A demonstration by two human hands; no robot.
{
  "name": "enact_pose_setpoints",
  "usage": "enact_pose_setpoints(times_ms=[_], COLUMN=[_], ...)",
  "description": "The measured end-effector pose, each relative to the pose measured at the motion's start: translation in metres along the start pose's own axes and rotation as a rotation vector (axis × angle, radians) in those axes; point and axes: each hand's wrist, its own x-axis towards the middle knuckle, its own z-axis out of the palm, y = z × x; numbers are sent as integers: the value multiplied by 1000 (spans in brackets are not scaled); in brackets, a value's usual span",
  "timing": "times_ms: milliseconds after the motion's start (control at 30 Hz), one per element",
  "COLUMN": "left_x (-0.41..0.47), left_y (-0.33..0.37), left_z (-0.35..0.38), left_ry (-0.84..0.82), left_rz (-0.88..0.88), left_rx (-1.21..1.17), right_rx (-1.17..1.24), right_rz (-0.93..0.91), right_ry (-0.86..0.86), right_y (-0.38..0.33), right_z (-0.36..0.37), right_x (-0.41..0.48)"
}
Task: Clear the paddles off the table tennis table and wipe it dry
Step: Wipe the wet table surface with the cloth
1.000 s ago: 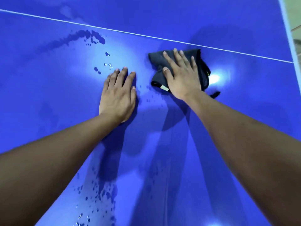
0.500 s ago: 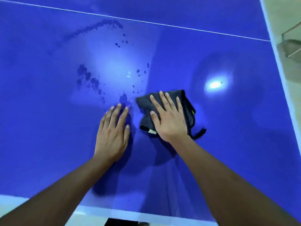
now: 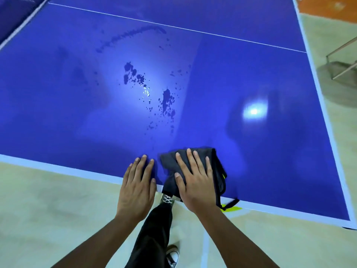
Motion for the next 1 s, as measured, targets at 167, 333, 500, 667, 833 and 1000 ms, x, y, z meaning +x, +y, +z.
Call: enact_pose_setpoints(times_ms=[167,333,500,667,833,1000], left_x=[2,39,110,210,341,465], left_y=[-13,-20,-30,-36,-43,-58], left_z=[-11,-20,-21,-27,-36,-40], left_ry=[-20,0,-8,19,50,74], left_rz=[32,23,65,109,144,169], left_rx=[-19,5,6,1,14,5], right_rx=[-30,-41,-36,-32,-39,-57], right_rz=[36,99,120,117,142,179], right_ry=[-20,1,5,21,28,38], right_y=[-3,-2,14,40,68,97], right_z=[-1,0,2,2,0,-2], right_x=[5,47,117,210,314,417])
